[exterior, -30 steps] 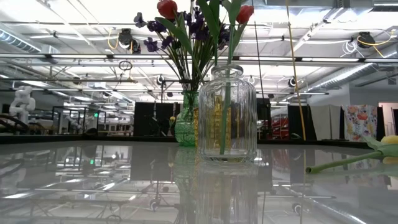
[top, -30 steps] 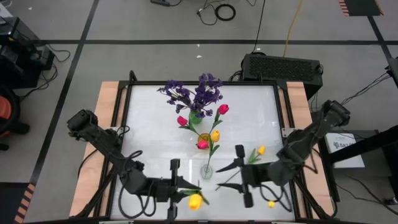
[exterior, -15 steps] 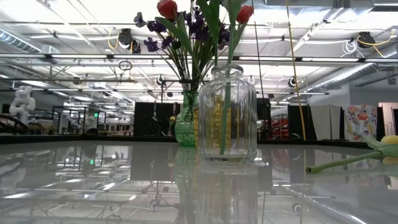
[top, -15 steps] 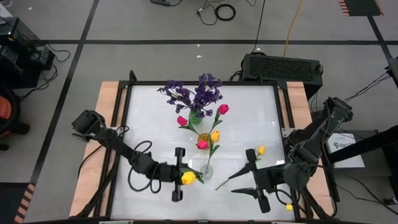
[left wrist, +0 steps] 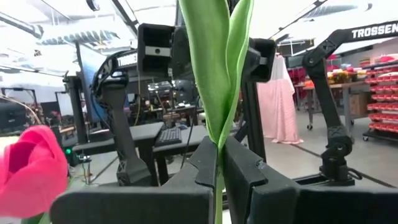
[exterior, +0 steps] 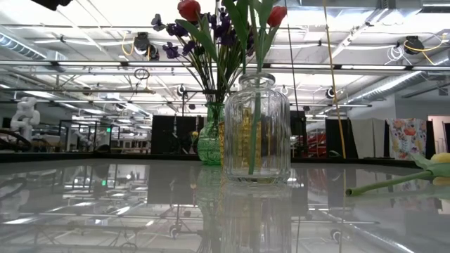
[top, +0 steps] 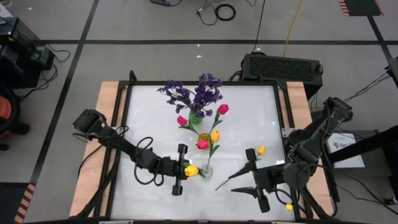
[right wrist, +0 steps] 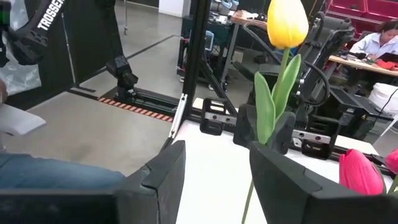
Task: Sort flowers into vase by color
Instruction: Put the top yellow flower into the transparent vase
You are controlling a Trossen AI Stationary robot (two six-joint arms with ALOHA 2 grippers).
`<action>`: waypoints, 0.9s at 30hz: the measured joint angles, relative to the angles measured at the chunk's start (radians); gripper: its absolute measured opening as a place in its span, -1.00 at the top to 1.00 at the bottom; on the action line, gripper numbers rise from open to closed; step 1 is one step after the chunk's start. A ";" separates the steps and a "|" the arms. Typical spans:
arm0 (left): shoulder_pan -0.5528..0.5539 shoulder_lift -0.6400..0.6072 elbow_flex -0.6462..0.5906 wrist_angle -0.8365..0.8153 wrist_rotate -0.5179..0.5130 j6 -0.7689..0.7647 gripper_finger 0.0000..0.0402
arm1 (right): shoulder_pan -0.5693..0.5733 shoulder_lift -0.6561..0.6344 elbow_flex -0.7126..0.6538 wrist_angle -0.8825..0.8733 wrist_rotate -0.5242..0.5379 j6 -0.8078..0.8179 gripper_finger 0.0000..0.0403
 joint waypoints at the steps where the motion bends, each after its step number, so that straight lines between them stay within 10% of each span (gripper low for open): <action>1: 0.002 0.001 -0.003 -0.001 0.000 0.000 0.93 | 0.000 0.000 0.000 0.000 0.000 0.000 0.15; 27: 0.063 0.101 -0.010 -0.002 0.000 -0.043 0.78 | 0.000 0.000 0.000 0.009 0.000 -0.015 0.15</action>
